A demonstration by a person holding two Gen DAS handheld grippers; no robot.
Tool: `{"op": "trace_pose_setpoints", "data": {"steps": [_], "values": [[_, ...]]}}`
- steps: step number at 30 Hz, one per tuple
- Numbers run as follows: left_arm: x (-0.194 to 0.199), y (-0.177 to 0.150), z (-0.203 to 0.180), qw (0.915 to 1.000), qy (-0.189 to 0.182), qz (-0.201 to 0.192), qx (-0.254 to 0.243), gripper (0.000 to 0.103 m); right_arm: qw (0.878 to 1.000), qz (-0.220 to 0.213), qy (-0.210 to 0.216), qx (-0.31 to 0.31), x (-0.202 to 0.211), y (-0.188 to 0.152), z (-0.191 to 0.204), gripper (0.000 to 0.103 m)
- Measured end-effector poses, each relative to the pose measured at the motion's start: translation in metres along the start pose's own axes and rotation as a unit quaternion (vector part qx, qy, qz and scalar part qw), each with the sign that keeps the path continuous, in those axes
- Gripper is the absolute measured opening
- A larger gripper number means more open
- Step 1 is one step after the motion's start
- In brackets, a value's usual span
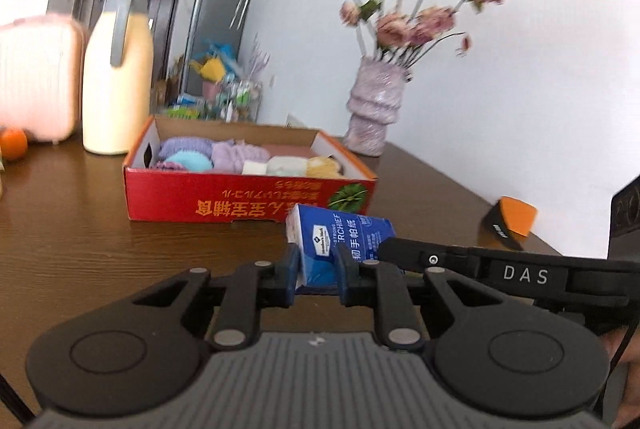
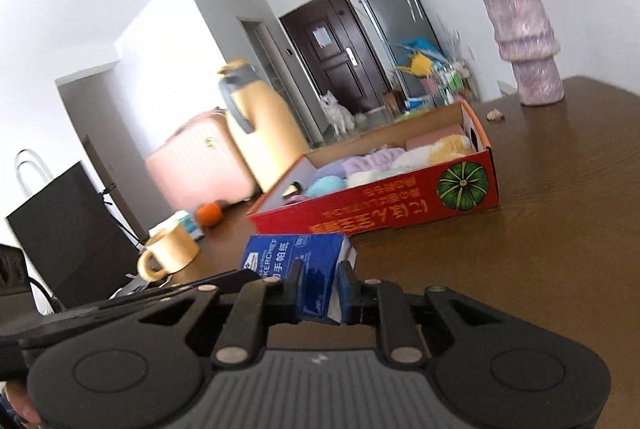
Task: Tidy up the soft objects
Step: 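Grasp the blue-and-white milk carton with the left tool and lift it, then carry the milk carton with the left tool into the red box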
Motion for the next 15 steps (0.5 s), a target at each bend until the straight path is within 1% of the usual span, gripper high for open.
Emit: {"op": "trace_pose_setpoints", "data": {"steps": [2,7,11,15], "values": [[0.02,-0.009,-0.01,0.9998,0.0,-0.014,-0.013,0.019,1.0,-0.01,-0.001,0.009,0.017,-0.008,0.01,0.016],[0.057,-0.028,-0.022,0.9994,-0.01,-0.03,-0.017,0.019,0.999,-0.027,-0.008,0.029,0.051,-0.027,0.033,0.016],[0.074,-0.039,-0.028,0.999,-0.01,-0.038,-0.022,0.019,0.999,-0.032,-0.008,0.031,0.063,-0.037,0.042,0.017],[0.084,-0.042,-0.027,0.9987,-0.015,-0.045,-0.021,0.019,0.999,-0.036,-0.009,0.037,0.068,-0.038,0.049,0.017]]}}
Point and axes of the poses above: each gripper's, at about its wrist camera, not at the fingertips, and x roughly against the way its jaws point, z to its left, y to its top, the point moved 7 cm from there along -x, roughly the way its jaws point, and after that the axes turned 12 degrees about z, right-handed, at the moved point
